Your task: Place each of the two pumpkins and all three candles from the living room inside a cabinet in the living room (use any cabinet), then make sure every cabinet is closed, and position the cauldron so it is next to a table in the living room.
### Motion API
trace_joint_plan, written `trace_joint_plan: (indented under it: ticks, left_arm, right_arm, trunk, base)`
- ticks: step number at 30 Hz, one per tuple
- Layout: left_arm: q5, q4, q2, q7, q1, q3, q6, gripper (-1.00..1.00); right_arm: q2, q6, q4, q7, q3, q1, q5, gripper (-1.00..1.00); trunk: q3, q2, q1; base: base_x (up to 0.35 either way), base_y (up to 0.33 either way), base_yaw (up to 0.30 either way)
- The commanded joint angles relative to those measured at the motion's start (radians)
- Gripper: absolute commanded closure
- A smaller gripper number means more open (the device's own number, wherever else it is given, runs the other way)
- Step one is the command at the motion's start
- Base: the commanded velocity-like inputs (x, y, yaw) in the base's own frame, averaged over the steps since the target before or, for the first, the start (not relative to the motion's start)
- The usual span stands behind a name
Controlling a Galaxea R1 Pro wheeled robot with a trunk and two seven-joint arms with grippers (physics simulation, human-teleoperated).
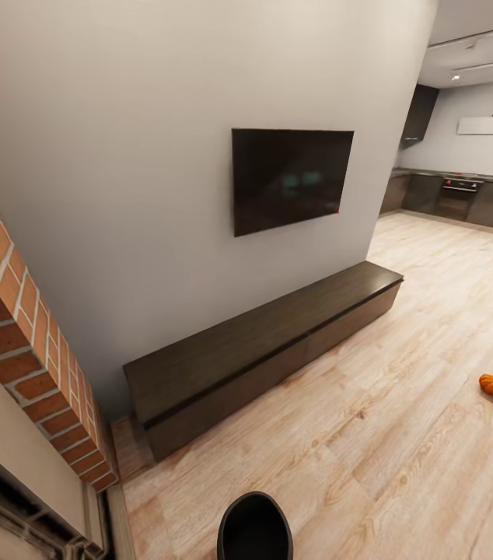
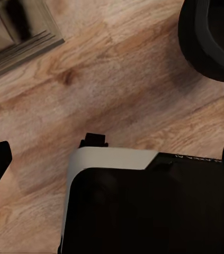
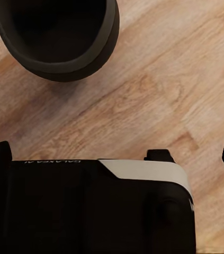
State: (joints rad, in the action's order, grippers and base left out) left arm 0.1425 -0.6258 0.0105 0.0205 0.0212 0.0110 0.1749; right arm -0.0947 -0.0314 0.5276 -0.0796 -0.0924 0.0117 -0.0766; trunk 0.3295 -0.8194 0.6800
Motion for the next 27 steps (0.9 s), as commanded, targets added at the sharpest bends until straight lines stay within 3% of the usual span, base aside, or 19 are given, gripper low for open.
trace_joint_plan:
  ticks: [1, 5, 8, 11, 17, 21, 27]
  left_arm:
    - [0.011, -0.03, 0.0, 0.002, 0.0, 0.0, 0.036, -1.0]
    - [0.01, -0.232, -0.003, 0.019, 0.001, 0.001, 0.235, -1.0]
    - [0.013, -0.316, -0.004, 0.069, 0.015, 0.002, 0.297, -1.0]
    - [0.024, -0.347, -0.004, 0.123, 0.052, 0.003, 0.322, -1.0]
    - [0.075, -0.353, -0.004, 0.146, 0.097, 0.003, 0.329, -1.0]
    - [0.08, -0.336, -0.006, 0.15, 0.104, 0.002, 0.321, -1.0]
    - [0.075, -0.311, -0.043, 0.151, 0.106, -0.003, 0.289, -1.0]
  right_arm:
    - [-0.001, 0.014, 0.011, -0.008, -0.007, 0.001, -0.008, -1.0]
    - [-0.019, 0.196, 0.173, -0.016, -0.007, 0.001, -0.009, -1.0]
    - [-0.029, 0.3, 0.276, -0.04, -0.007, 0.009, -0.011, -1.0]
    - [-0.048, 0.361, 0.344, -0.088, -0.015, 0.03, -0.012, -1.0]
    - [-0.057, 0.357, 0.272, -0.138, -0.073, 0.087, -0.014, -1.0]
    - [-0.058, 0.314, 0.225, -0.143, -0.084, 0.101, -0.014, -1.0]
    - [-0.059, 0.297, 0.212, -0.143, -0.087, 0.113, -0.014, -1.0]
  trunk:
    - [-0.002, 0.006, -0.004]
    - [-0.014, 0.034, -0.019]
    - [-0.024, 0.055, -0.031]
    - [-0.033, 0.076, -0.042]
    - [-0.052, 0.118, -0.065]
    - [-0.065, 0.146, -0.08]
    - [-0.083, 0.188, -0.103]
  base:
    - [0.0, 0.0, 0.0]
    - [0.0, 0.0, 0.0]
    - [0.0, 0.0, 0.0]
    - [0.0, 0.0, 0.0]
    - [0.0, 0.0, 0.0]
    - [0.0, 0.0, 0.0]
    - [0.0, 0.0, 0.0]
